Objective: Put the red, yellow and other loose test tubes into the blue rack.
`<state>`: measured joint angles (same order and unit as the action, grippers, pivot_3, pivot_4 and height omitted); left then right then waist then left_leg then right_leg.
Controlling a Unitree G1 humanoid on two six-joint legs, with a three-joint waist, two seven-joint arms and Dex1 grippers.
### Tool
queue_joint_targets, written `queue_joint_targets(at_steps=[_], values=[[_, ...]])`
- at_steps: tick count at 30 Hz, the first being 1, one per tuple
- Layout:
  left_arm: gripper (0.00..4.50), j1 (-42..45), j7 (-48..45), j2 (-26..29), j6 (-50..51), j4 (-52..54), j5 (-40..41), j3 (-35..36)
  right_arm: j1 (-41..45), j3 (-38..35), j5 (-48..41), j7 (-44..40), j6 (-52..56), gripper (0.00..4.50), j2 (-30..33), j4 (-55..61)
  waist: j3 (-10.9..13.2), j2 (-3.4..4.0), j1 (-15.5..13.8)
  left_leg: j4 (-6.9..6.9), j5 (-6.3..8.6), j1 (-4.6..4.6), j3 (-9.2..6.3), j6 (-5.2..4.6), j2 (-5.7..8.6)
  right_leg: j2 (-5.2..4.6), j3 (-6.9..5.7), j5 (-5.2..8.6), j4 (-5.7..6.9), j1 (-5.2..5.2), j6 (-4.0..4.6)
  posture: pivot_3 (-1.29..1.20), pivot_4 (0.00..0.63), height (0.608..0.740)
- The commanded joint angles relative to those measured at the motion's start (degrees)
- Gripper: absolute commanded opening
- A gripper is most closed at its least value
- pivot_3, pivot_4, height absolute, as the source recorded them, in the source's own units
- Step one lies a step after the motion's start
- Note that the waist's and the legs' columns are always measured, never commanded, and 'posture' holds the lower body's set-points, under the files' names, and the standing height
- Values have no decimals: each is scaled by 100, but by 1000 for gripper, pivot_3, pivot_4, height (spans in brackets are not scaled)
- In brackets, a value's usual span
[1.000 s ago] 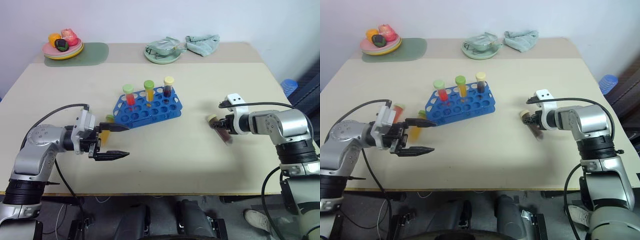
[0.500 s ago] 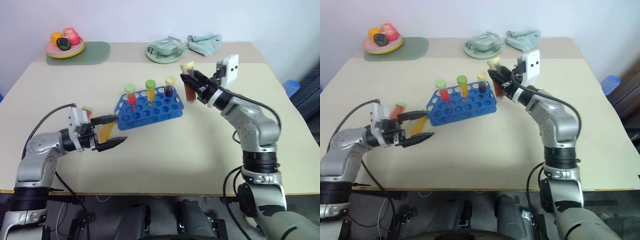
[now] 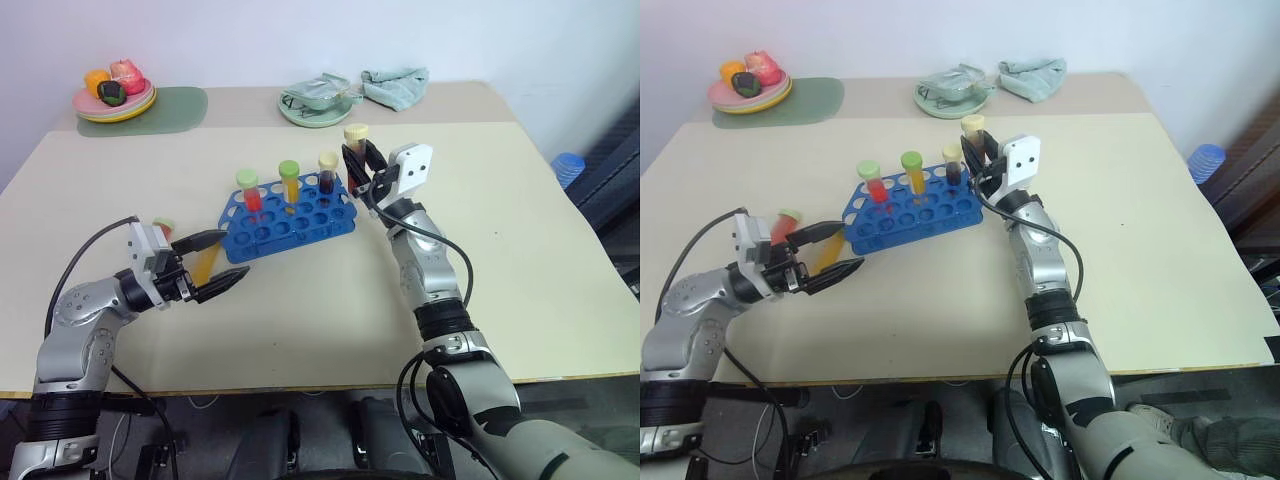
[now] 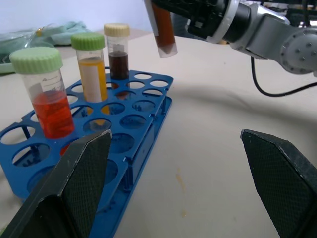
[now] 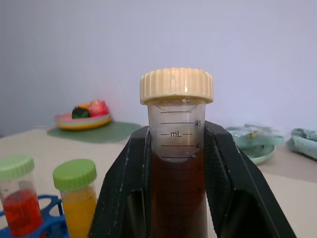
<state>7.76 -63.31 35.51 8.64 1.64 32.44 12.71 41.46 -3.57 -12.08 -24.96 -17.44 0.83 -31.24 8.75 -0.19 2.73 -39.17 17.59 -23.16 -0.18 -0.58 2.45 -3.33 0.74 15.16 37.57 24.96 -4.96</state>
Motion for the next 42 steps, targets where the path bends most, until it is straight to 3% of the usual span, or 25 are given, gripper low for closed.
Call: queue_joint_targets(at_steps=[1, 12, 20, 33, 40, 42], values=[[4307, -100, 47, 9, -22, 216, 145, 199, 114, 37, -59, -108, -547, 785, -253, -167, 0, 1, 4, 1, 0, 1, 0, 0, 0, 0, 0, 0, 1, -1, 0, 0, 150, 740], [4307, -309, 203, 60, 92, 386, 294, 320, 267, -75, -55, -185, -1509, 785, -707, -1439, 1, 1, -2, 1, -1, 5, 0, 3, 0, 0, 0, 0, 3, -4, 1, 0, 150, 740], [4307, -392, 326, 166, 329, 668, 411, 468, 712, -505, -164, -96, -1861, 785, -636, -2567, 1, 2, 33, 7, -2, 36, 0, 4, 0, 1, 1, 1, 4, -30, 2, 0, 150, 740], [4307, -412, 589, 229, 714, 1016, 641, 660, 688, -678, -119, -114, -2291, 785, -724, -3079, 2, 4, 109, 19, 0, 68, 0, 3, 0, -1, 1, 1, 0, -60, 4, 0, 150, 740], [4307, -371, 678, 251, 866, 1047, 766, 732, 432, -510, 240, 206, -2864, 4131, -810, -3078, 3, 5, 124, 21, 0, 69, -1, 4, -1, -1, 1, 2, 0, -59, 4, 0, 150, 740], [4307, -359, 693, 244, 902, 1057, 793, 742, 372, -491, 304, 277, -2941, 4131, -806, -3065, 3, 5, 130, 21, -1, 69, -1, 4, 0, -1, 1, 2, 0, -58, 4, 0, 150, 740]])
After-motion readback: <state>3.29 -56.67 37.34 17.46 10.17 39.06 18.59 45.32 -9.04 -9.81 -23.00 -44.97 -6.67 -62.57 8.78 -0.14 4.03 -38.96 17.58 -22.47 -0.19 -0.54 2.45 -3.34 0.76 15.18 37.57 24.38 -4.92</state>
